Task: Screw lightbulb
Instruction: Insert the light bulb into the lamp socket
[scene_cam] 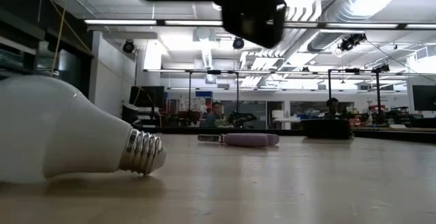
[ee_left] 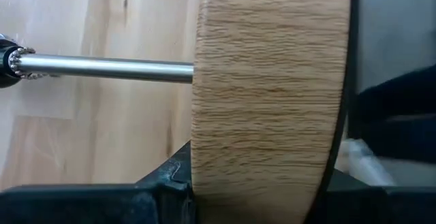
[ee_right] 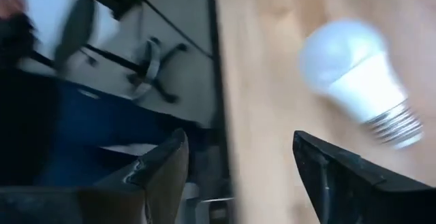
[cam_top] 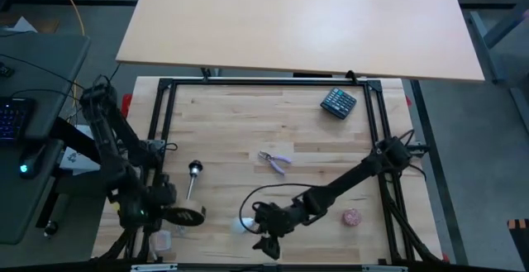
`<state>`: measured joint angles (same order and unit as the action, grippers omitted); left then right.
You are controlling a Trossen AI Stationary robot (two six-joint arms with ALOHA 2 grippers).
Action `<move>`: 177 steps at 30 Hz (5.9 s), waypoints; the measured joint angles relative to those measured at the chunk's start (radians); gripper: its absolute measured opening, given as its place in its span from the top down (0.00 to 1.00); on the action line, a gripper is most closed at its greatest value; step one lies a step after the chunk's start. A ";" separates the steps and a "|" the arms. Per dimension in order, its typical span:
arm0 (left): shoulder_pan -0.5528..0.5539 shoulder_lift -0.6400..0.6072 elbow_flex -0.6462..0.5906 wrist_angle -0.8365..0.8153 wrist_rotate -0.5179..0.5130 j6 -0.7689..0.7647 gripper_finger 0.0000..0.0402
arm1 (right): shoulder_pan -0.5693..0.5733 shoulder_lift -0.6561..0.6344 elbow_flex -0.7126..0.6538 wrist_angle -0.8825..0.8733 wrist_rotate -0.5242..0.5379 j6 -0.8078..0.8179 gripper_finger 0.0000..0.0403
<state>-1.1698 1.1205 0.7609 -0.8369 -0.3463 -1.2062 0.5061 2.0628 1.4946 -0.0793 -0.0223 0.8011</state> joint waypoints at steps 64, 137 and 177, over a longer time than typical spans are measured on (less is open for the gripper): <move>0.011 0.231 0.047 0.157 -0.038 0.053 0.72 | -0.036 0.397 0.558 -0.507 0.187 -0.469 0.67; 0.587 0.075 0.590 -0.156 0.062 1.425 0.31 | -0.047 0.202 0.750 -0.608 0.272 -0.281 0.67; 0.430 0.112 0.577 -0.126 -0.061 1.733 0.31 | -0.201 0.137 0.749 -0.527 0.158 -0.409 0.68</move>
<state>-0.7403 1.2327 1.3380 -0.9628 -0.4077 0.5270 0.3054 2.1994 2.2436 -0.6060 0.1356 0.3917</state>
